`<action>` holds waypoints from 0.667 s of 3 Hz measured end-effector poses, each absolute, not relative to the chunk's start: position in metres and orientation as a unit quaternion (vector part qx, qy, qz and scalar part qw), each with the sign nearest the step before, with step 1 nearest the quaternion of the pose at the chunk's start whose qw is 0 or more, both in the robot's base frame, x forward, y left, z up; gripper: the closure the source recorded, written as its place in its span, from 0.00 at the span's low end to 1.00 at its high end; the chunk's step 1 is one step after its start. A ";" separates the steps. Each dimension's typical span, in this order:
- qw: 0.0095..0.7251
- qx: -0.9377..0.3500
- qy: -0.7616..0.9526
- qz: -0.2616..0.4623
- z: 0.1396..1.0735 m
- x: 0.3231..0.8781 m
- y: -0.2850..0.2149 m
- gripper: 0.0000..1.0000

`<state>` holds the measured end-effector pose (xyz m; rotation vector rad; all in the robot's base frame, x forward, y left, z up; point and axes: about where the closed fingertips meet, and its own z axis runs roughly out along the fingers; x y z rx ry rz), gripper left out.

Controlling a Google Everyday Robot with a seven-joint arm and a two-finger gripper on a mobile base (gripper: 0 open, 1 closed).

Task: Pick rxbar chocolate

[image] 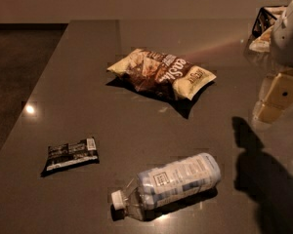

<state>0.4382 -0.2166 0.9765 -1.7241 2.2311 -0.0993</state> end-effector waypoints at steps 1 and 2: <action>0.159 -0.603 0.781 -0.035 0.977 0.438 -0.217 0.00; 0.160 -0.613 0.773 -0.033 0.974 0.445 -0.197 0.00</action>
Offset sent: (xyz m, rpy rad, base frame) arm 0.0146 0.0443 -0.0112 0.0018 0.0218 0.0586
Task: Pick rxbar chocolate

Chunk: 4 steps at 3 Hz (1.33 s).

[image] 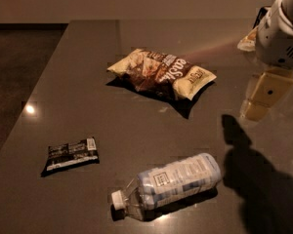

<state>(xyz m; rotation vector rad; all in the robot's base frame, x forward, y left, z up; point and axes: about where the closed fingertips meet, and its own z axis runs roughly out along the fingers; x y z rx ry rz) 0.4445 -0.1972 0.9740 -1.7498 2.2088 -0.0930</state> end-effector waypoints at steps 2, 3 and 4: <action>0.148 -0.650 0.745 -0.006 0.948 0.457 -0.133 0.00; 0.138 -0.689 0.712 0.014 0.930 0.451 -0.086 0.00; 0.124 -0.727 0.676 0.020 0.909 0.437 -0.041 0.00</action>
Offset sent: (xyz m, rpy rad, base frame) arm 0.0147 0.1118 -0.0495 0.0171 0.0977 0.1914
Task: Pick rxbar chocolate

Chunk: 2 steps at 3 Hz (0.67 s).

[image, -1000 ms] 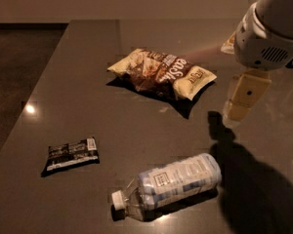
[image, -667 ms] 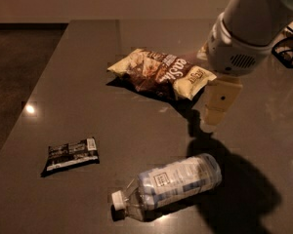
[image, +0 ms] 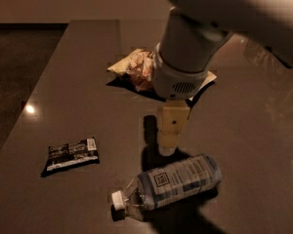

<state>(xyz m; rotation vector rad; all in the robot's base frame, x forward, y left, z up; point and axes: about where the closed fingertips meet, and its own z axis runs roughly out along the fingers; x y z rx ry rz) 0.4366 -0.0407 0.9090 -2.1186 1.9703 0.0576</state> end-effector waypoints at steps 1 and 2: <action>0.111 -0.754 0.648 0.017 0.885 0.423 -0.001 0.00; 0.094 -0.770 0.631 0.013 0.858 0.413 0.037 0.00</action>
Offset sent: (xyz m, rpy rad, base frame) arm -0.0326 0.1225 -0.0865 -0.1052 0.0424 0.1701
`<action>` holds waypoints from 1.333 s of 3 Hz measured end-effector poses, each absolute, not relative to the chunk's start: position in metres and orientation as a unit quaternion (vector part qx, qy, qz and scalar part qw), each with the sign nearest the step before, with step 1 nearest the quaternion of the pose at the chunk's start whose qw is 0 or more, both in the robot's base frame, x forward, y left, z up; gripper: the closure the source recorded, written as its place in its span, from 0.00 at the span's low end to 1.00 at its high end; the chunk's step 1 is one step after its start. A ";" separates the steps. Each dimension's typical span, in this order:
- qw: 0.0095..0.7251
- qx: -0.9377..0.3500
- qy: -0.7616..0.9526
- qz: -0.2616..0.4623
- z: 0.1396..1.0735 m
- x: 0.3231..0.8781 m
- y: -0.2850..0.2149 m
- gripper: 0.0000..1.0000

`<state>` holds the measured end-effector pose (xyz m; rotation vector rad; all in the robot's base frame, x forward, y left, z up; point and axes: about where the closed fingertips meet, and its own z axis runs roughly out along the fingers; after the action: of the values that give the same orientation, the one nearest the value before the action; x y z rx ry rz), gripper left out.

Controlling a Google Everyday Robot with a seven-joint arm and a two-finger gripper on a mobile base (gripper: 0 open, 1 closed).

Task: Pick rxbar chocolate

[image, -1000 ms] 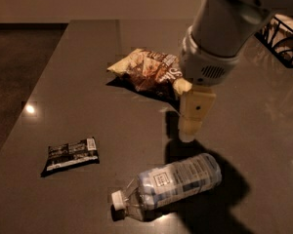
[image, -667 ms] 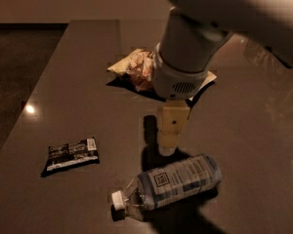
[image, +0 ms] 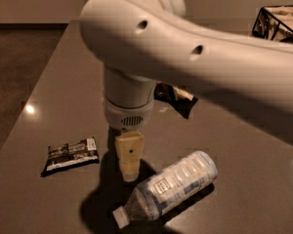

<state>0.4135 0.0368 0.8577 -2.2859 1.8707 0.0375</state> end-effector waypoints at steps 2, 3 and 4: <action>0.075 -0.784 0.616 0.009 0.830 0.405 0.095 0.00; 0.069 -0.783 0.618 0.014 0.829 0.407 0.112 0.17; 0.057 -0.784 0.618 0.025 0.827 0.404 0.122 0.41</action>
Offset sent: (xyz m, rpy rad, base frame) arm -0.0077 0.0933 -0.0407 -0.0513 0.0344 0.0586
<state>0.4039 0.1222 0.8270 -2.3772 1.8725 0.0753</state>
